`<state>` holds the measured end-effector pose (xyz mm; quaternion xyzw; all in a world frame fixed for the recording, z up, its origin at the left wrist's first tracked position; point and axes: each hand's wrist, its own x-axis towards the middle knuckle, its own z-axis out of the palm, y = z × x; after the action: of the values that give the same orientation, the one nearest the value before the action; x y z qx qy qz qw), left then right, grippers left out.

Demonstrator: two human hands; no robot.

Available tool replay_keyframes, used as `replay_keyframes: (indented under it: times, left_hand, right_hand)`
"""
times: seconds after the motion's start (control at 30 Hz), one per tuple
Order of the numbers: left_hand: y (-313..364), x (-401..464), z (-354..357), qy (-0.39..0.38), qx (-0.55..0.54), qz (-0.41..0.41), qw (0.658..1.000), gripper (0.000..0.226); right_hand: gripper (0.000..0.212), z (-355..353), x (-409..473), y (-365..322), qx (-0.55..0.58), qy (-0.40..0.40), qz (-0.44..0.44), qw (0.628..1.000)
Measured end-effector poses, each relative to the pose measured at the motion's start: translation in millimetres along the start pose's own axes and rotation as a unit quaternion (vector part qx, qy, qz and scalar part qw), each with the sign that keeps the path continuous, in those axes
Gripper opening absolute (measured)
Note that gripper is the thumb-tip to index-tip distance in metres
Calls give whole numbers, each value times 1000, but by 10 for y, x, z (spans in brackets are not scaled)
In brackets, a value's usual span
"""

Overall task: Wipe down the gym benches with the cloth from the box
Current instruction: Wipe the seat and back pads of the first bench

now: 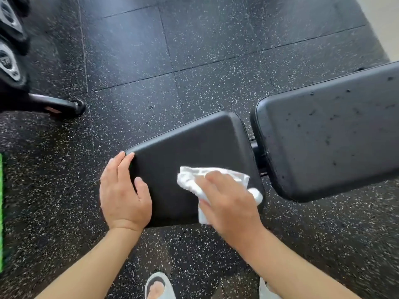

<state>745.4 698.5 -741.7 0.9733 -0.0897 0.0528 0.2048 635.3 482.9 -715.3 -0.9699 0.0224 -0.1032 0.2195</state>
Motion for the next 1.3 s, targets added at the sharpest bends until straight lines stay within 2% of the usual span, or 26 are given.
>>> replay_keyframes:
  times: [0.07, 0.17, 0.2, 0.3, 0.37, 0.6, 0.7, 0.8, 0.9, 0.97, 1.13, 1.3]
  left_hand:
    - [15, -3, 3, -2, 3, -4, 1000, 58]
    - [8, -8, -9, 1, -6, -9, 1000, 58]
    - [9, -6, -12, 0, -7, -7, 1000, 58]
    - [-12, 12, -22, -10, -3, -13, 1000, 59]
    - [-17, 6, -25, -21, -6, -19, 1000, 60]
    - [-41, 25, -70, -61, -19, -26, 998, 61]
    - [-54, 30, -85, -67, -42, -29, 996, 60]
    - [-45, 39, -95, -80, -40, -36, 995, 59]
    - [-33, 38, -124, -82, -40, -42, 995, 57]
    - [-24, 36, -146, -79, -44, -41, 995, 56]
    - [146, -33, -188, -104, -6, -91, 990, 58]
    - [395, -237, -255, -131, 5, -130, 983, 60]
  right_hand:
    - [28, 28, -210, -24, 0, -19, -50, 999]
    - [22, 20, 48, 154, -35, -11, -98, 994]
    - [21, 11, 234, 240, -49, 3, -78, 996]
    - [19, 13, 902, 435, -60, 52, 64, 995]
    - [18, 106, 1187, 367, -61, 56, 105, 991]
    - [18, 607, 1371, -725, -24, -16, 35, 999]
    - [21, 730, 1418, -911, -8, -43, -13, 999]
    - [19, 570, 1410, -501, -66, -42, -97, 992]
    - [17, 221, 1448, 156, -128, 3, -13, 992]
    - [16, 90, 1479, 382, -146, 2, 32, 989]
    - [19, 261, 1622, 61, -108, -52, 39, 992]
    - [22, 626, 1803, -695, 2, -172, -55, 984]
